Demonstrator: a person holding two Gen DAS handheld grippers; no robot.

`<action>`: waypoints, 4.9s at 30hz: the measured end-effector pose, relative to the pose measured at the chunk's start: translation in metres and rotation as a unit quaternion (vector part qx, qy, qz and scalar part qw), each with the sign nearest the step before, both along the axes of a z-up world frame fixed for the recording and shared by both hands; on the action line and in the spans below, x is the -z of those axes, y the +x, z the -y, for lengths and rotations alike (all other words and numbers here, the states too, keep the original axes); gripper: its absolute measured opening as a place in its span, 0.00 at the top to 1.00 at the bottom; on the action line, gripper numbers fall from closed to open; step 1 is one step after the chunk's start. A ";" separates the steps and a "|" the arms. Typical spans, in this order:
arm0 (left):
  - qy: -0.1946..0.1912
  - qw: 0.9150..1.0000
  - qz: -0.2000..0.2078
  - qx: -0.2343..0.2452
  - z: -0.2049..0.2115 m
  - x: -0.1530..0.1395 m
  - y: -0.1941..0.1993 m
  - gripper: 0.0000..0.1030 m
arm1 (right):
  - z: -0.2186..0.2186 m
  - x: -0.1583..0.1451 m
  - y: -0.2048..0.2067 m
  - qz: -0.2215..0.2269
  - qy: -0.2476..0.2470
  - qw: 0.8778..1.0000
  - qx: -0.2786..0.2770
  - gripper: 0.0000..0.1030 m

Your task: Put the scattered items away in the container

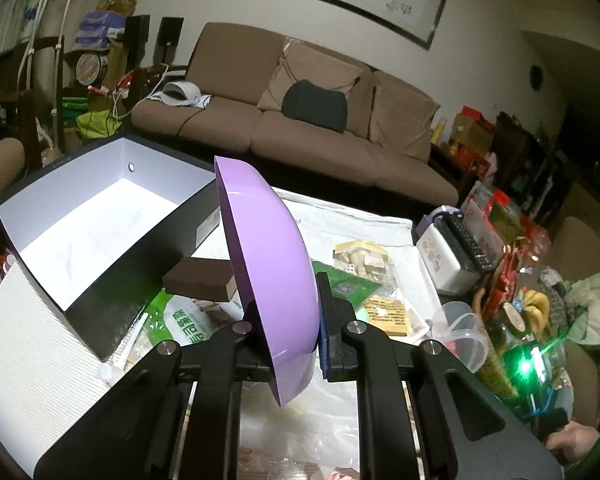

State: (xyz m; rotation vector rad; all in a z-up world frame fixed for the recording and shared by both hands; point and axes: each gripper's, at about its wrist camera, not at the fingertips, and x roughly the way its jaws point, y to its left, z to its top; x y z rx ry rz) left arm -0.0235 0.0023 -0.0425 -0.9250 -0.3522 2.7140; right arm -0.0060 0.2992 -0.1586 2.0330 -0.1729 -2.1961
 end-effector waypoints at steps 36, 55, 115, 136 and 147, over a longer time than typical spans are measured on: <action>-0.023 1.000 0.016 0.007 0.013 0.001 -0.009 0.87 | 0.019 -0.048 0.009 0.009 0.091 0.995 0.033 0.09; -0.136 0.979 -0.129 -0.074 0.082 -0.043 0.006 0.87 | 0.012 -0.154 0.017 -0.307 -0.117 0.942 0.069 0.09; -0.016 0.968 0.041 -0.247 0.284 0.010 -0.040 0.05 | 0.436 -0.052 -0.205 -0.219 -0.227 0.935 -0.166 0.08; -0.043 0.968 0.020 -0.248 0.277 -0.006 -0.026 0.05 | 0.437 -0.017 -0.097 -0.275 -0.004 0.851 -0.448 0.12; -0.013 0.980 0.029 -0.195 0.253 -0.007 -0.032 0.04 | 0.266 -0.085 -0.121 -0.256 -0.177 0.921 -0.233 0.12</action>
